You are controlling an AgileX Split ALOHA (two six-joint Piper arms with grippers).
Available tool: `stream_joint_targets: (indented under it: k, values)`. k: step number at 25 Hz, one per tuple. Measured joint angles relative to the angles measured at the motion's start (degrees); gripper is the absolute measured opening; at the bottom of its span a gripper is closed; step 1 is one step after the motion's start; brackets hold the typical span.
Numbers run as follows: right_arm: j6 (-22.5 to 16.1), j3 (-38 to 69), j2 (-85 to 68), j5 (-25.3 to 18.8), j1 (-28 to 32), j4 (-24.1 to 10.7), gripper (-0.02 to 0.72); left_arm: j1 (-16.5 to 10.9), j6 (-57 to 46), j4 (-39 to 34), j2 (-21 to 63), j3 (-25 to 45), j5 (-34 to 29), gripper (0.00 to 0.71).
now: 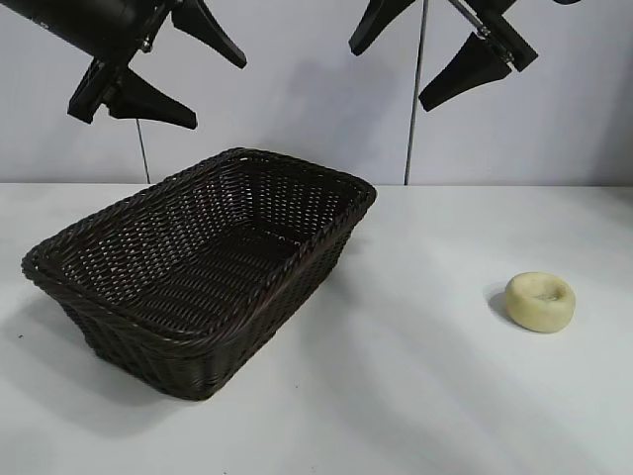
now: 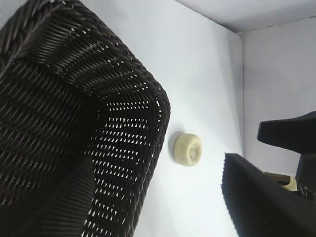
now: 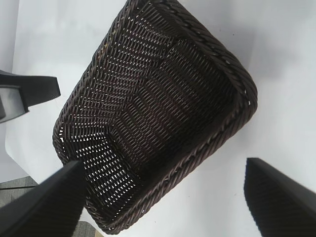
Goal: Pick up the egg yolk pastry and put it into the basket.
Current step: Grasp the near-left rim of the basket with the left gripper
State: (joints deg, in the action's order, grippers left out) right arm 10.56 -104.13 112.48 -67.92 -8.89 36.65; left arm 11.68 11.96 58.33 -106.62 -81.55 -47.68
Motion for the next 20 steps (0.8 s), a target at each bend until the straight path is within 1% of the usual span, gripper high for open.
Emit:
stream_joint_targets:
  k: [2,5,7,9,13,16,20]
  values:
    - [0.0,0.0,0.0,0.0,0.0,-0.1,0.624,0.0,-2.9,-2.4,1.7,0.2,-0.5,0.526]
    - [0.0,0.0,0.0,0.1,0.0,-0.1,0.624,0.0,-9.9,-8.2,6.3,0.2,-0.7,0.526]
    - [0.0,0.0,0.0,0.1,0.0,-0.1,0.624,0.0,-18.1,-13.2,9.4,0.2,-1.9,0.526]
    - [0.0,0.0,0.0,0.1,0.0,-0.1,0.624,0.2,-24.5,-19.9,11.8,0.2,-3.8,0.526]
    - [0.0,0.0,0.0,0.1,0.0,-0.1,0.624,1.0,-33.9,-31.7,14.4,1.6,-8.2,0.526]
    - [0.0,0.0,0.0,0.1,0.0,-0.1,0.624,1.6,-37.4,-35.2,15.1,5.3,-9.1,0.526]
    - [0.0,0.0,0.0,0.1,0.0,-0.1,0.624,2.1,-39.9,-36.0,15.4,12.4,-8.1,0.526]
